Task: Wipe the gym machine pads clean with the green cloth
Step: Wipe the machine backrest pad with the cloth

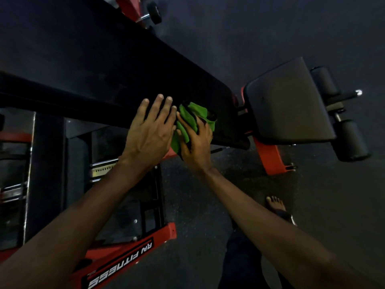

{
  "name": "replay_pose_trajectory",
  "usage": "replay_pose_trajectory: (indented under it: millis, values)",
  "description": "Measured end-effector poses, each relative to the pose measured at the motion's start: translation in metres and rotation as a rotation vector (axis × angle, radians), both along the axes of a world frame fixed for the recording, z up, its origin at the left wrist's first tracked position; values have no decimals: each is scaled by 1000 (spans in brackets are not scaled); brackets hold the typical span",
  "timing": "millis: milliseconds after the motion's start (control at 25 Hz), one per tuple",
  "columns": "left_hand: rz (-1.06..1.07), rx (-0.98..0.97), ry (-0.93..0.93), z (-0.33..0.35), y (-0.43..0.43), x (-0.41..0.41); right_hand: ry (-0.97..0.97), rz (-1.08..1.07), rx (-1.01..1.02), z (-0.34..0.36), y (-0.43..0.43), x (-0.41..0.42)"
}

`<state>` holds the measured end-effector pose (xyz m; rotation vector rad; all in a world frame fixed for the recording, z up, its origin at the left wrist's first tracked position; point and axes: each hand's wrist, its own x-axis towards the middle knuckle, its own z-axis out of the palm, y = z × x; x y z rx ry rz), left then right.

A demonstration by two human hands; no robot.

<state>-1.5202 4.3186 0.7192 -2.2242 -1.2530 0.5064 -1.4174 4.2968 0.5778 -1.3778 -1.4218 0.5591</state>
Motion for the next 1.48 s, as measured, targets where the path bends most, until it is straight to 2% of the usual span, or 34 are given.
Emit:
replay_pose_trajectory:
  millis: [80,160,280,440,520,680,880,1080,1280,1480]
  values:
    - [43,-3,11,-7,3,8,-73,39,73,-16,4,12]
    - [73,-12,31,-12,4,13,-90,3,13,-43,0,26]
    - [79,-15,18,-18,4,15,-11,-47,-124,-70,-8,37]
    - [99,-26,-29,-19,5,18,102,-90,-142,-52,-4,25]
    - [86,-48,-21,-27,5,23,49,-51,-90,-49,-5,21]
    - [51,-122,-10,-49,9,35,-6,-36,-72,-89,-4,46]
    - [40,-206,24,-64,19,45,112,-74,-163,-108,-4,52]
    - [46,-216,115,-71,21,50,274,-204,-395,-129,-5,74]
    - [54,-233,93,-85,23,57,176,-62,-235,-108,-19,53]
    - [-7,-328,124,-102,29,67,202,-123,-289,-147,-1,77]
